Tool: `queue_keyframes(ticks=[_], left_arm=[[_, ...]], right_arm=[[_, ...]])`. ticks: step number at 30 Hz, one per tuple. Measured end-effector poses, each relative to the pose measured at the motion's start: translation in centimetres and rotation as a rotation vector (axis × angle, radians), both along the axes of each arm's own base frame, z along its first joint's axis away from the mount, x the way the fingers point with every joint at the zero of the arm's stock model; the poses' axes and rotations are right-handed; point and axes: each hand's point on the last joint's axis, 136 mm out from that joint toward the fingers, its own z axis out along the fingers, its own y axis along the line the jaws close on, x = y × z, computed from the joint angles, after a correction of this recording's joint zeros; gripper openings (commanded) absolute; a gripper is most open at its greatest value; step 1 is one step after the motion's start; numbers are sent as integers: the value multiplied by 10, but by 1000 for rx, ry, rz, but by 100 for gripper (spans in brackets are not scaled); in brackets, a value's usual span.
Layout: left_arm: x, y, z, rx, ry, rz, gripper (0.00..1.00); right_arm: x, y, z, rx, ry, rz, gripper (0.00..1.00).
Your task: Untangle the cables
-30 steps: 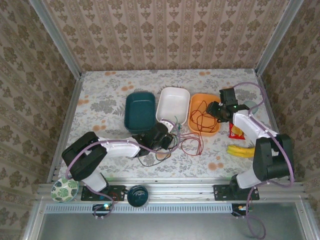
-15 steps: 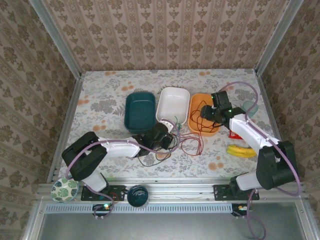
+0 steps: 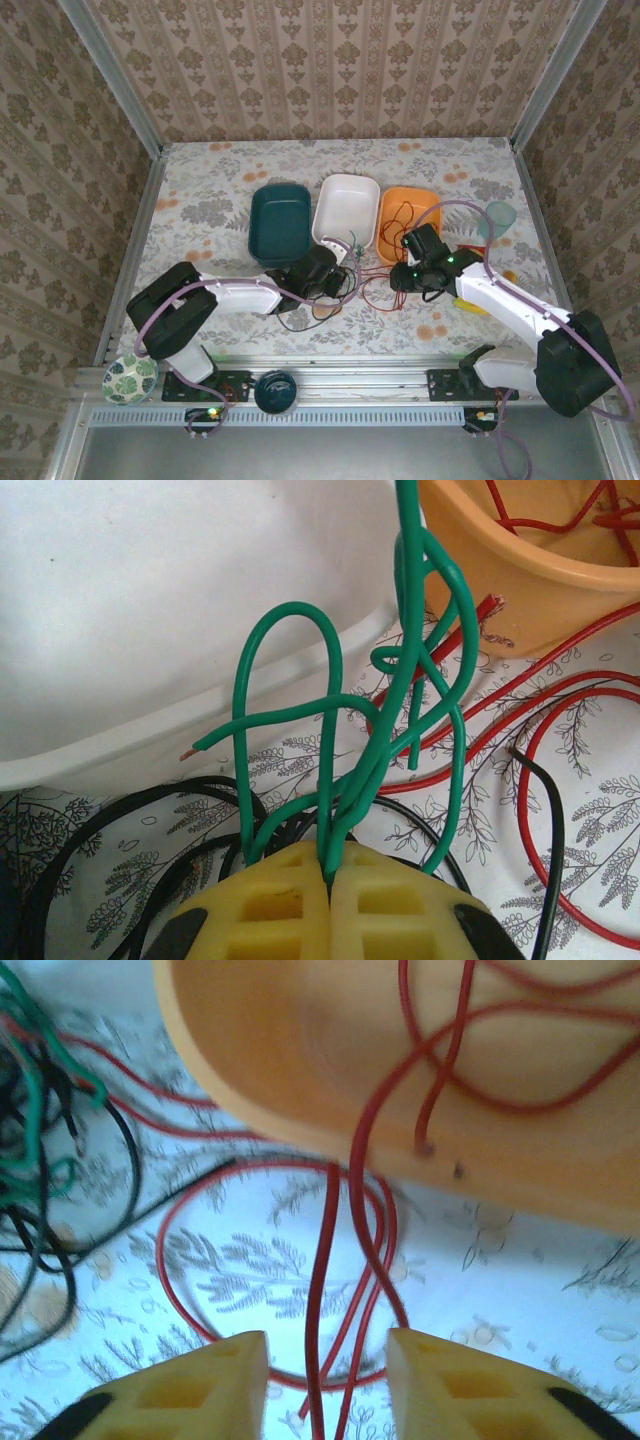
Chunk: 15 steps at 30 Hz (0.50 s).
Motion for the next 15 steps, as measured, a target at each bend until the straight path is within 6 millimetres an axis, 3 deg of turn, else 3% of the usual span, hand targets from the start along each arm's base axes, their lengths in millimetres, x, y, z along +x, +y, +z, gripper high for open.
queue_keyframes(ticks=[3,8,11,13,15], left_arm=[[0,-1,0,-3,-2,0,0],[1,-1,0,-4,-2,1,0],[1,-1,0,-3,-3,1,0],[1,-1,0,-3,-4,2,0],[1,-1,0,-3,-4,3,0]], right_arm=[[-5,2,-12,-14,50,25,0],[-1,4,-6,-3,27,19,0],[9,5,26,48,-97,-10,0],[18,4,57,93,-214,-37,0],[28,0,102,140,-374,-74,0]])
